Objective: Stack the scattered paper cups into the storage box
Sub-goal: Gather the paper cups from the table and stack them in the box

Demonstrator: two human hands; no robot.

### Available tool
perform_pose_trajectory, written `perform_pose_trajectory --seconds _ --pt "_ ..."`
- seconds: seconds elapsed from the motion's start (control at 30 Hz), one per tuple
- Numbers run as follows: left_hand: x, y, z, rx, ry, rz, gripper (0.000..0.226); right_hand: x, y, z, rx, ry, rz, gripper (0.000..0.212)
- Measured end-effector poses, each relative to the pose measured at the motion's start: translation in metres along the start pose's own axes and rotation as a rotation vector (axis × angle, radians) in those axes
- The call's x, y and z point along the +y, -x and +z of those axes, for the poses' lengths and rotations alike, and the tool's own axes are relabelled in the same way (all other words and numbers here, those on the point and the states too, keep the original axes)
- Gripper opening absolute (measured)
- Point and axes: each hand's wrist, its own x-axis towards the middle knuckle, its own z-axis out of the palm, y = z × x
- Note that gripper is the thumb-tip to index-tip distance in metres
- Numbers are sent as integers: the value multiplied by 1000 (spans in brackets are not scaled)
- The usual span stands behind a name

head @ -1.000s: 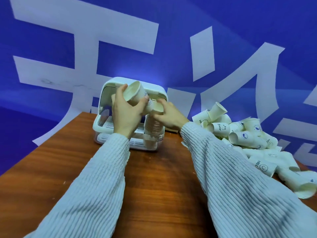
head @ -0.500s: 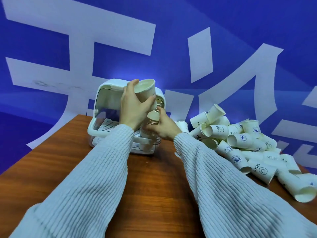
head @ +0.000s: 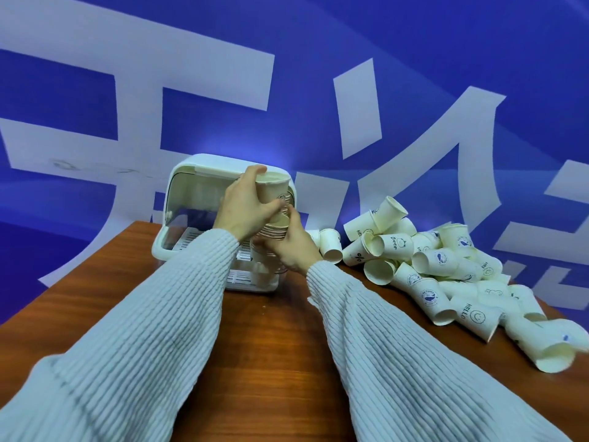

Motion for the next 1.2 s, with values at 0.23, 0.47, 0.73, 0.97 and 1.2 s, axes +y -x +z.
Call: perform_pose_trajectory --seconds 0.23,0.47,0.73,0.97,1.2 --pt "-2 2 -3 32 160 -43 73 8 -6 1 9 -58 -22 132" --pt "-16 8 18 -257 -106 -5 74 14 -3 4 20 -47 -42 82" --pt "-21 22 25 -387 -462 81 79 23 8 8 -4 -174 -90 103" --pt "4 64 66 149 -219 477 38 63 48 -24 135 -109 -70 91" --pt "58 107 167 -113 18 263 38 129 111 -97 514 -59 -4 52"
